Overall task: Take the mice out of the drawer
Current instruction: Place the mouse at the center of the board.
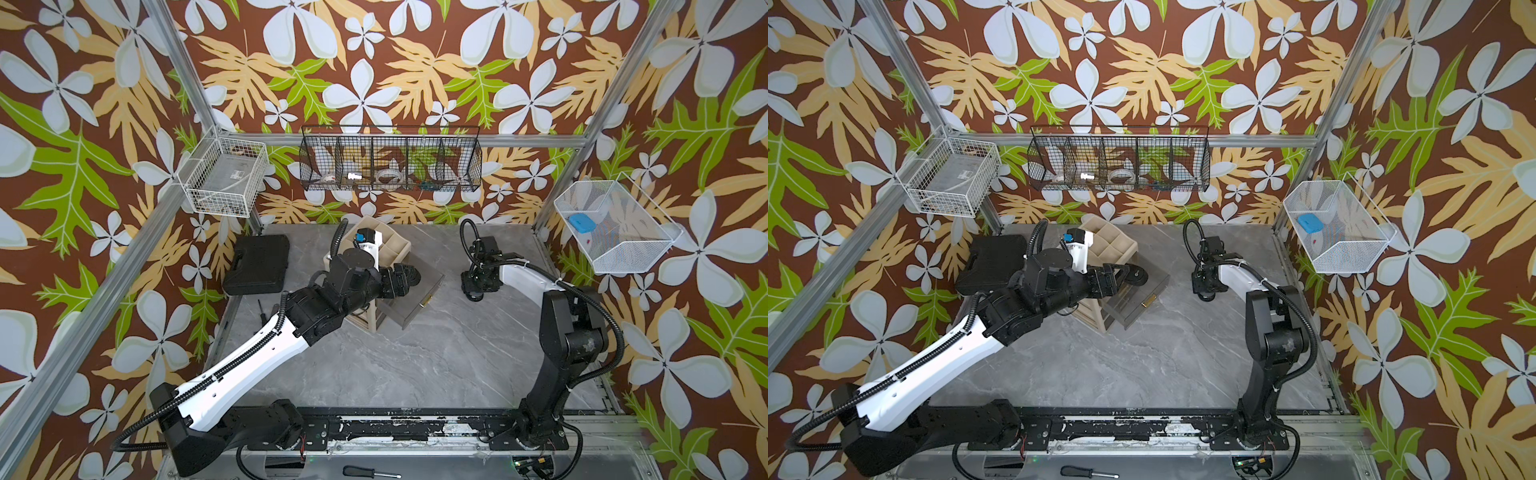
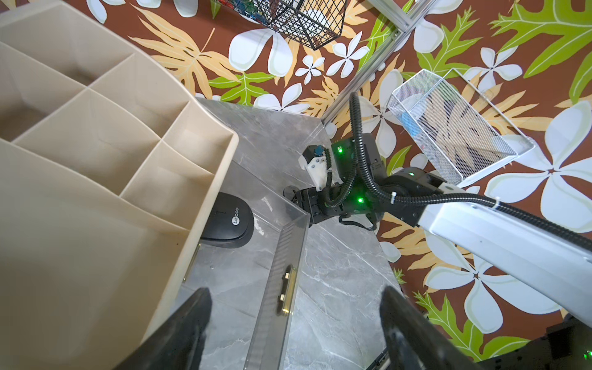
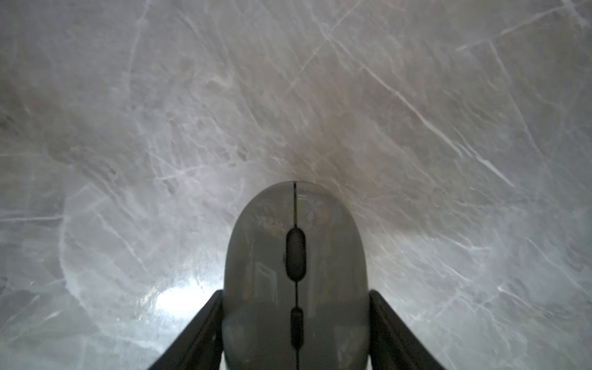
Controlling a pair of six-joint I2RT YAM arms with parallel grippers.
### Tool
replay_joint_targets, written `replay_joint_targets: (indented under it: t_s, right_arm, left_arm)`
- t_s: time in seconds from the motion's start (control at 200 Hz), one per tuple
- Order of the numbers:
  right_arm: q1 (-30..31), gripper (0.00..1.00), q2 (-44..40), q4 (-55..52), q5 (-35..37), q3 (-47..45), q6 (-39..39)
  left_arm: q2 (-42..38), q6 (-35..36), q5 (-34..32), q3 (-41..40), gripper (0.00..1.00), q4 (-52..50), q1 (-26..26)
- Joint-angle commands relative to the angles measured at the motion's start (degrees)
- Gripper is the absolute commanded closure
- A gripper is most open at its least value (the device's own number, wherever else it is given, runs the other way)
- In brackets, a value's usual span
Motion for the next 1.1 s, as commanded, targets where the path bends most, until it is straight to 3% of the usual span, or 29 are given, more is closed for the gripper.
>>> replay_joint_targets:
  t_s: [0.0,0.41,0.525,0.741,1.091]
  right_arm:
    - [-0.20,0.37,3.14,1.58,-0.58,2.76,1.37]
    - [-0.20,0.35,11.62,0.90,-3.42,10.14,2.30]
    - [-0.20,0.29,11.65,0.68,-4.56,10.47,2.28]
    - [-0.20,0.14,7.12,0.87,-4.47,8.74,3.36]
    - [-0.39,0.12,-7.14,-1.83,-4.91,2.56,4.52]
  left_arm:
    - [0.20,0.08,-1.72,0.64,0.15,2.10,-0.04]
    - [0.73,1.13,-2.63,1.13,0.14,2.24,-0.04]
    - [0.93,1.87,-2.35,2.12,0.13,1.69,-0.04]
    - [0.15,2.52,-2.92,2.71,0.12,1.61,-0.04]
    - [-3.00,3.60,-4.19,1.67,0.10,0.88,-0.04]
